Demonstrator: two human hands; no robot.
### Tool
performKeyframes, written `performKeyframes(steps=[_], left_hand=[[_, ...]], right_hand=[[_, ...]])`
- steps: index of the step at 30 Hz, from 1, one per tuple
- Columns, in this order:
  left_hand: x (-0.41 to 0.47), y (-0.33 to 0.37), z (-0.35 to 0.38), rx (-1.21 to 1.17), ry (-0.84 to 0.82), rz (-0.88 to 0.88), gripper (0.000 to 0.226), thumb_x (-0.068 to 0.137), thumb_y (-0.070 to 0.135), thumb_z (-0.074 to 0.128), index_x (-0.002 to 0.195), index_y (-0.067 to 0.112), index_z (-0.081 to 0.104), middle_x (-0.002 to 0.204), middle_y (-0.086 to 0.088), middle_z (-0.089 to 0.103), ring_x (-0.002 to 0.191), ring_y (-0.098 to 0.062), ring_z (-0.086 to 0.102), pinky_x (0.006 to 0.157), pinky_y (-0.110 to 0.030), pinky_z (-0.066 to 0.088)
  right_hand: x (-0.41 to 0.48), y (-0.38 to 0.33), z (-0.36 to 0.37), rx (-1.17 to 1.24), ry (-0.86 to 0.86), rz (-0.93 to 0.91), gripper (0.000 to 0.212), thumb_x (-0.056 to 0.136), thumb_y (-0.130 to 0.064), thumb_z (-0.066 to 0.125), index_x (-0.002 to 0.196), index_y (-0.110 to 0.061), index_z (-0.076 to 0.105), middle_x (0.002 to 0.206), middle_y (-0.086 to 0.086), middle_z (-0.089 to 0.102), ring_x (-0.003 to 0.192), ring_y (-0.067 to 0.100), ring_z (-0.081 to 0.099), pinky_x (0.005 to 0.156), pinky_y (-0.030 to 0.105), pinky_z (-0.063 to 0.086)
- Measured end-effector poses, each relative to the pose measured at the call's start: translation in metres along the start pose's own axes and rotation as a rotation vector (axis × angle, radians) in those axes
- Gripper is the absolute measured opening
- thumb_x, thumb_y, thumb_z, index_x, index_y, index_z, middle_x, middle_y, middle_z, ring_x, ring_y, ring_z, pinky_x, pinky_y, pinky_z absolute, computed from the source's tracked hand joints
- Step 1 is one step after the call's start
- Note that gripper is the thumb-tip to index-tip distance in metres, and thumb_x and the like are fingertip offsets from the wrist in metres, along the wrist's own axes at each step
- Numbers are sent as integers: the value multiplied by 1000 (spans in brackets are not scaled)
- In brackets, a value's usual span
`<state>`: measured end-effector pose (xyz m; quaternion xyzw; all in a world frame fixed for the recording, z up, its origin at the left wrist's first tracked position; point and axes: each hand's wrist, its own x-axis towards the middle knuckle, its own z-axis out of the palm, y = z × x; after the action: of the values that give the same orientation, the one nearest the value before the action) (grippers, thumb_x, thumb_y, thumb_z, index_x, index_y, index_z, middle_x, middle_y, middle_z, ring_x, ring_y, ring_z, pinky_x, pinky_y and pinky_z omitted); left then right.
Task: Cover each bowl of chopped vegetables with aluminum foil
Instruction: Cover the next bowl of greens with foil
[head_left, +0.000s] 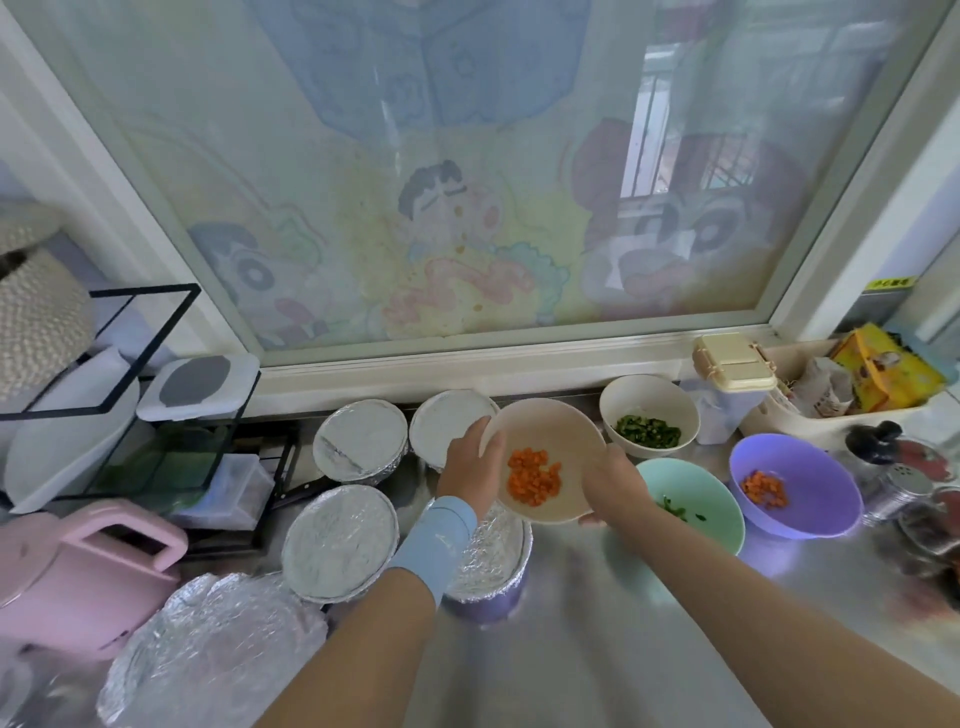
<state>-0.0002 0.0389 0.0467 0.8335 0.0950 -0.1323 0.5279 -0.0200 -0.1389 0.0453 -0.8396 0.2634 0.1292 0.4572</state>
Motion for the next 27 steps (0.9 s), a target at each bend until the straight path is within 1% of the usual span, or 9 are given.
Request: performKeyframes(steps=[4, 7, 10, 14, 17, 19, 22, 25, 27], left_hand=[[-42, -21, -25, 0, -45, -10, 50, 82, 69, 33, 126, 45, 45, 127, 2, 53, 106, -21, 59, 86, -50, 57], [-74, -40, -46, 76, -51, -26, 46, 83, 69, 31, 118, 44, 47, 117, 5, 59, 101, -22, 60, 87, -50, 56], [-102, -57, -60, 130, -82, -93, 55, 76, 75, 28, 117, 44, 47, 110, 1, 61, 97, -26, 61, 86, -50, 56], [-132, -86, -70, 200, -111, -189, 54, 85, 71, 28, 119, 34, 48, 106, -3, 61, 90, -25, 64, 76, -46, 61], [-143, -115, -71, 258, -107, -284, 74, 68, 83, 29, 111, 29, 57, 96, -6, 66, 78, -26, 70, 60, -42, 61], [-146, -133, -68, 276, -139, -330, 79, 67, 83, 28, 108, 23, 59, 96, -8, 67, 81, -29, 69, 70, -46, 61], [-151, -150, -65, 303, -170, -380, 72, 83, 72, 24, 123, 21, 54, 121, -10, 62, 104, -30, 62, 89, -48, 55], [-148, -165, -66, 311, -191, -388, 68, 94, 63, 25, 132, 15, 53, 128, -15, 59, 107, -31, 60, 88, -45, 55], [-146, -169, -67, 269, -217, -409, 59, 97, 58, 29, 126, 14, 55, 122, -14, 62, 105, -31, 62, 88, -48, 55]], right_hand=[[-39, -6, 10, -31, 0, -11, 43, 93, -24, 44, 134, -12, 42, 111, 12, 58, 93, 32, 59, 74, 44, 56], [-76, -1, 21, -49, -42, -71, 46, 87, -27, 47, 132, -27, 42, 109, 5, 58, 96, 30, 59, 85, 48, 54], [-108, 12, 37, -93, -138, -74, 37, 91, -29, 46, 126, -22, 50, 106, 4, 59, 97, 27, 58, 88, 44, 52], [-138, 34, 58, -105, -232, -28, 36, 96, -32, 46, 128, -18, 50, 98, 0, 58, 86, 18, 57, 73, 32, 46], [-150, 56, 77, -102, -334, 22, 40, 98, -32, 45, 134, -16, 46, 110, 4, 59, 95, 22, 59, 78, 35, 48], [-154, 68, 92, -69, -383, 65, 41, 98, -31, 45, 135, -14, 44, 111, 5, 59, 94, 23, 61, 73, 37, 53], [-157, 77, 111, -11, -455, 147, 39, 99, -32, 45, 133, -13, 44, 105, 8, 62, 87, 25, 65, 65, 40, 58], [-150, 80, 120, 33, -517, 243, 34, 98, -35, 47, 126, -15, 46, 108, 16, 65, 91, 36, 68, 71, 56, 59], [-145, 79, 121, 24, -529, 241, 34, 98, -34, 47, 125, -13, 47, 107, 16, 66, 91, 36, 68, 72, 55, 59]])
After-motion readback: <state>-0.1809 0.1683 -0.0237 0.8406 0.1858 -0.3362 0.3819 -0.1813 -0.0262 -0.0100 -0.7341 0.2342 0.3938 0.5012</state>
